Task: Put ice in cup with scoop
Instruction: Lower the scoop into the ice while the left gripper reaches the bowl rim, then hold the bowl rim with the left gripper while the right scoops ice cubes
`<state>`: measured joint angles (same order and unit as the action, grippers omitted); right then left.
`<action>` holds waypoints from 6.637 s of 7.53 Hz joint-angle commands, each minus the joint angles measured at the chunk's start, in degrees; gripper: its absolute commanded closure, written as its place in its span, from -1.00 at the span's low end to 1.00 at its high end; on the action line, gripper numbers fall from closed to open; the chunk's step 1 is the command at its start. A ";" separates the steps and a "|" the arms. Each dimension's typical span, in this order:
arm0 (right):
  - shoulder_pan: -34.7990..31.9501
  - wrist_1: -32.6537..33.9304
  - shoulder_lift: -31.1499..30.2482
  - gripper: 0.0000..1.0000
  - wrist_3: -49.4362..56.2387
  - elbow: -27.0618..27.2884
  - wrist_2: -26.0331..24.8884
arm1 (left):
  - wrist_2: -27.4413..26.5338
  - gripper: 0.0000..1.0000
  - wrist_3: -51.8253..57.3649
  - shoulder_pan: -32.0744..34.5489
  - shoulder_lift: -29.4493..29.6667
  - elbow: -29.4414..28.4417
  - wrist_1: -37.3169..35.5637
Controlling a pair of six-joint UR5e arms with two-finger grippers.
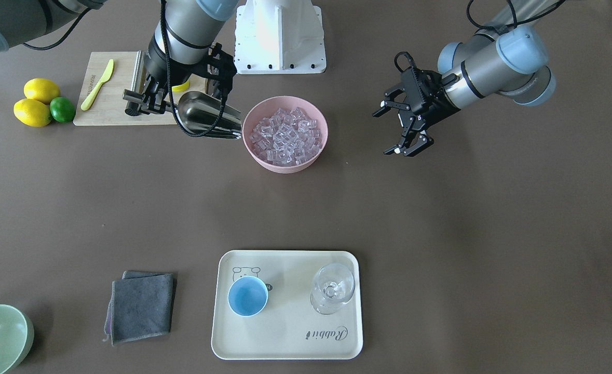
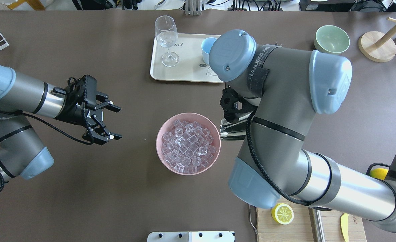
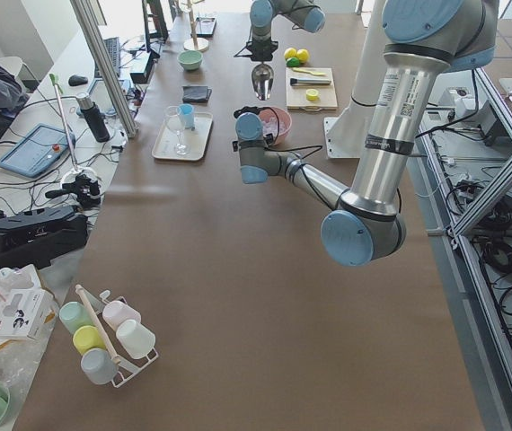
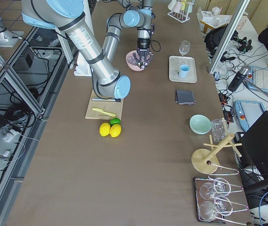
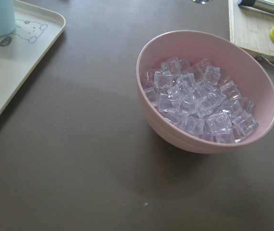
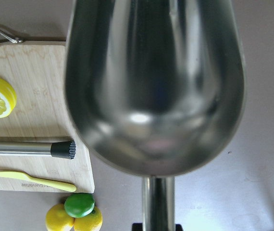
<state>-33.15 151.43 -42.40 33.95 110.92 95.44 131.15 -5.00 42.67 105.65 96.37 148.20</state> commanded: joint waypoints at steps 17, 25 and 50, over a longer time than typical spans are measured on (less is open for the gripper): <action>9.85 1.60 12.26 1.00 -10.21 -21.53 -4.21 | -10.21 -0.96 5.53 -9.18 7.90 -16.65 16.60; 10.39 -8.76 8.92 1.00 -16.72 -20.66 -2.98 | -9.69 -0.96 5.09 -11.73 13.09 -21.75 13.87; 10.47 -34.88 -4.71 1.00 -34.73 -7.47 -0.96 | -8.37 -0.96 6.15 -11.47 15.11 -21.13 5.79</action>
<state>-22.76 117.85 -46.83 0.61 103.23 94.41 122.78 0.91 31.30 120.77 75.19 154.59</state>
